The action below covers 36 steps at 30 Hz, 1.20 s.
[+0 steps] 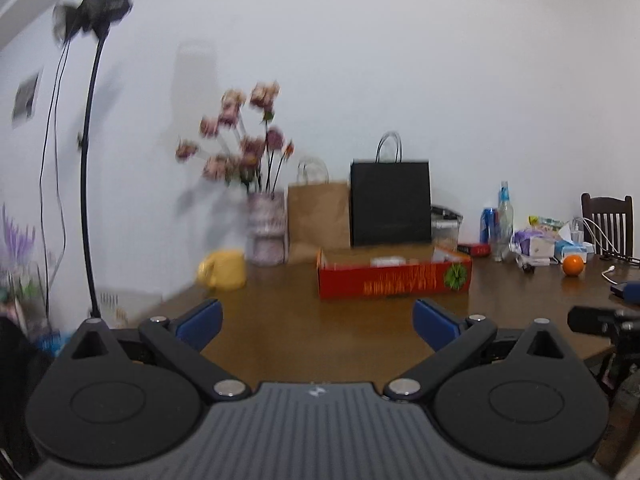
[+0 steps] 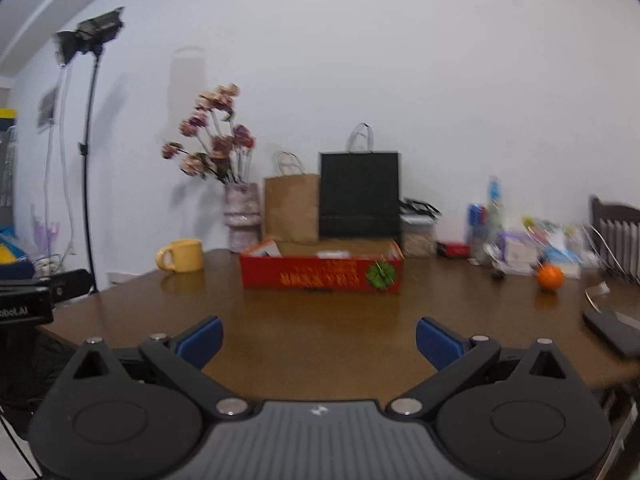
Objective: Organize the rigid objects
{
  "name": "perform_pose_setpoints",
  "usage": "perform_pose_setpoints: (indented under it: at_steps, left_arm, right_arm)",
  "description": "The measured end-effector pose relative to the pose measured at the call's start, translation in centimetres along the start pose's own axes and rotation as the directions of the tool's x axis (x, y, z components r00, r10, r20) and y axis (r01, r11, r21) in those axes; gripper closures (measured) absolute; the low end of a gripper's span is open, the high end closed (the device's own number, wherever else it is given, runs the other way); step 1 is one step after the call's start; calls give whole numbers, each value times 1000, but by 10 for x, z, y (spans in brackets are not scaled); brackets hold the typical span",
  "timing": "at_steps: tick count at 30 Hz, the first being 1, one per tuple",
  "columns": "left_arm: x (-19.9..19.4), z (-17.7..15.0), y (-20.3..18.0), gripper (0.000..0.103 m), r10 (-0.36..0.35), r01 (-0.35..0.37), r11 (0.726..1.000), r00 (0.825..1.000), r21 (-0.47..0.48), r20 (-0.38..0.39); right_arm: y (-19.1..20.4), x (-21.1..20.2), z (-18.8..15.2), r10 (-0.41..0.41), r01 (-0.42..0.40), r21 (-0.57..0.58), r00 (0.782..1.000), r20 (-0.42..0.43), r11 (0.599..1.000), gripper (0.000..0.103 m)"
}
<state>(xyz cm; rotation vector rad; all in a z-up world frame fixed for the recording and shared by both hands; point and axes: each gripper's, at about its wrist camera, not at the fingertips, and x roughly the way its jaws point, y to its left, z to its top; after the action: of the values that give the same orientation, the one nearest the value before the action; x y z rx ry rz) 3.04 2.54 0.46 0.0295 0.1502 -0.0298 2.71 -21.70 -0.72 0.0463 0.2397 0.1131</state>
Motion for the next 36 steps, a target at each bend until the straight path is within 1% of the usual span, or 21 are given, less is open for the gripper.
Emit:
perform_pose_setpoints:
  at_steps: [2,3,6,8,15,23,27,36]
  left_arm:
    - [-2,-4,1,0,-14,13,1000,999,-14,-42]
    - [-2,-5,0,0,-16,15,1000,999,-22,-47]
    - [-5,-3,-1,0,-25,23,998,999,-51,-31]
    - [-6,-1,-3,0,-52,51,998,999,-43,-16]
    - [-11,1,-10,0,-72,72,997,997,-6,18]
    - [-10,0,-11,0,-74,74,997,997,-11,11]
    - [-9,-1,-11,0,-76,76,997,997,-11,8]
    - [-8,0,-11,0,-77,77,997,997,-13,-1]
  right_arm:
    - [3,-6,-8,29,-29,24,1000,-11,999,0]
    - [5,-8,-9,23,-22,27,1000,-5,999,0]
    - [4,-12,-6,-23,22,40,1000,22,999,0]
    - [2,-14,-5,-16,15,40,999,28,999,0]
    - [1,-9,-3,-11,9,42,1000,28,999,0]
    - [1,-6,0,-1,1,37,1000,24,999,0]
    - [1,-6,-1,15,-16,36,1000,26,999,0]
    - [2,-5,-3,16,-17,39,1000,21,999,0]
